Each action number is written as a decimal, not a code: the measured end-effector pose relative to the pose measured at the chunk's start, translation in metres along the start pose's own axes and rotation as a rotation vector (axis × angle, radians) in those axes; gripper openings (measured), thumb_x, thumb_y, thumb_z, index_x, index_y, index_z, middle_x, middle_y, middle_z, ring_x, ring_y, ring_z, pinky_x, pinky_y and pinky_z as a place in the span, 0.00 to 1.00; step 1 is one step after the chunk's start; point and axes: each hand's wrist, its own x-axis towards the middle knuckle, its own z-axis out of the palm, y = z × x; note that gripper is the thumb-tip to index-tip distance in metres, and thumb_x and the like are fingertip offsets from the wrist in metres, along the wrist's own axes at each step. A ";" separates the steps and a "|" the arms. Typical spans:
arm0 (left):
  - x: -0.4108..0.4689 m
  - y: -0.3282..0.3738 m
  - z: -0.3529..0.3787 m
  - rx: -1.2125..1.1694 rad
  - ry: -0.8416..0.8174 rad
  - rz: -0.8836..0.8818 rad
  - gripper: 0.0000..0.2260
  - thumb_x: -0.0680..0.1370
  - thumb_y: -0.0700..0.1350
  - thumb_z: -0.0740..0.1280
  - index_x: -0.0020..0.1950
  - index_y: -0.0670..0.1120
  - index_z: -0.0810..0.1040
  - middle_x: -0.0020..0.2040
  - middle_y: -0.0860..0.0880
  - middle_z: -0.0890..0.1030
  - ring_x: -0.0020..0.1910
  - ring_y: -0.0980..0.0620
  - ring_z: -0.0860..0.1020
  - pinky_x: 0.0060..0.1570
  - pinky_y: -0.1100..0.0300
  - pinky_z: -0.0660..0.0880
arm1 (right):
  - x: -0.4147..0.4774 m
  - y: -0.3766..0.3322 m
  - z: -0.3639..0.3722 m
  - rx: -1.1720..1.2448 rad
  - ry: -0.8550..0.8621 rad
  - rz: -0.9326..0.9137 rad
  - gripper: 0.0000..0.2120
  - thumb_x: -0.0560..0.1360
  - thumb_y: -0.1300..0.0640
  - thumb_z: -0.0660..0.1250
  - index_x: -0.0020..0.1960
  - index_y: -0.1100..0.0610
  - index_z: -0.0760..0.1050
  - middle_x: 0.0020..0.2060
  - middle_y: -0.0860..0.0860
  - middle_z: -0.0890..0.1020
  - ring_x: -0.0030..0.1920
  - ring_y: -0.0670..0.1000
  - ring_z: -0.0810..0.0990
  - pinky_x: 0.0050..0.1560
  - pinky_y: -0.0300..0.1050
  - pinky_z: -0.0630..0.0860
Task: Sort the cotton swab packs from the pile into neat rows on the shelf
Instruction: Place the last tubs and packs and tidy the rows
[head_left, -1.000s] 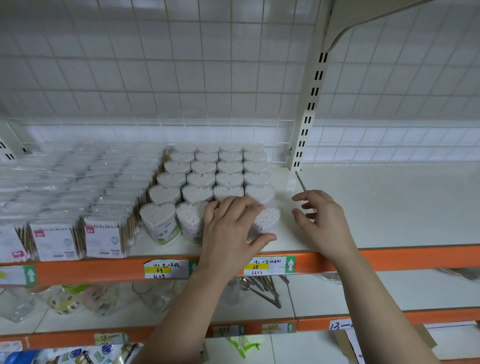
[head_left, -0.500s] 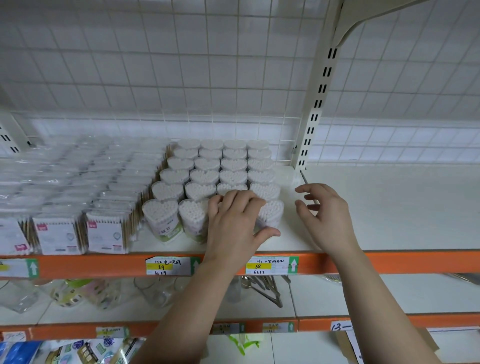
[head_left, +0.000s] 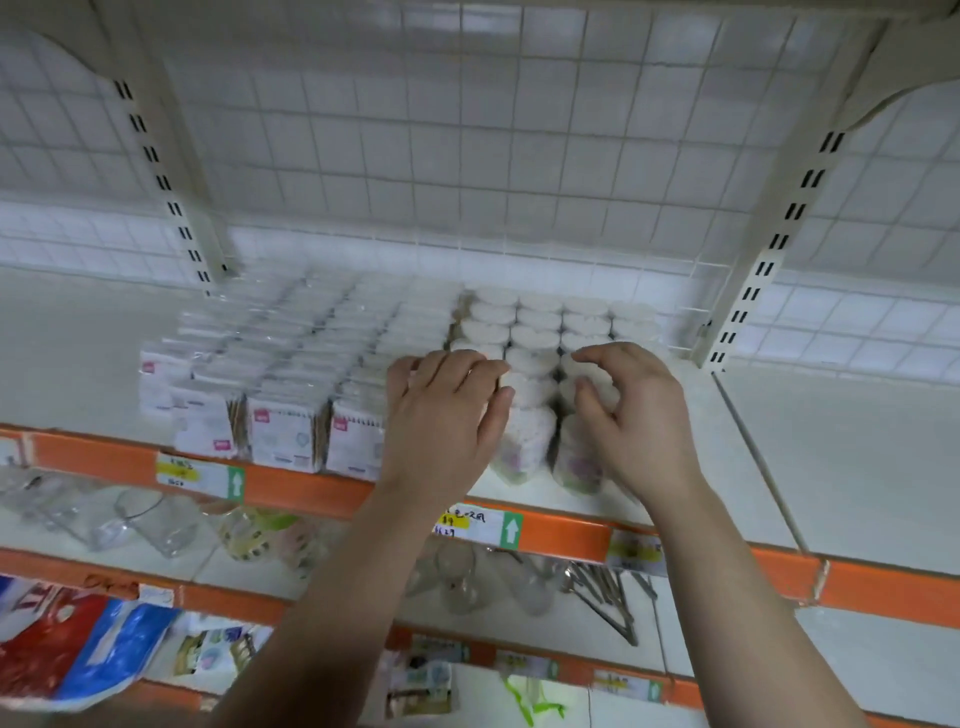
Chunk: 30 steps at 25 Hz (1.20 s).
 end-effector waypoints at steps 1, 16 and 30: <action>-0.004 -0.017 -0.009 0.024 0.006 -0.019 0.12 0.78 0.50 0.60 0.53 0.48 0.81 0.49 0.51 0.80 0.49 0.47 0.77 0.54 0.49 0.64 | 0.004 -0.015 0.011 0.001 -0.009 -0.028 0.12 0.73 0.58 0.63 0.55 0.57 0.78 0.50 0.52 0.81 0.53 0.54 0.77 0.52 0.34 0.65; -0.115 -0.331 -0.180 0.215 -0.040 -0.280 0.14 0.78 0.52 0.58 0.55 0.49 0.80 0.50 0.51 0.81 0.50 0.48 0.78 0.52 0.50 0.66 | 0.032 -0.320 0.265 0.299 -0.154 -0.224 0.11 0.75 0.57 0.63 0.54 0.56 0.79 0.49 0.51 0.80 0.52 0.53 0.77 0.51 0.33 0.64; -0.163 -0.559 -0.259 0.379 -0.083 -0.508 0.16 0.80 0.55 0.56 0.60 0.51 0.78 0.55 0.53 0.79 0.54 0.50 0.76 0.56 0.56 0.58 | 0.078 -0.517 0.465 0.507 -0.345 -0.321 0.10 0.76 0.56 0.64 0.56 0.52 0.78 0.53 0.45 0.79 0.57 0.46 0.74 0.58 0.40 0.71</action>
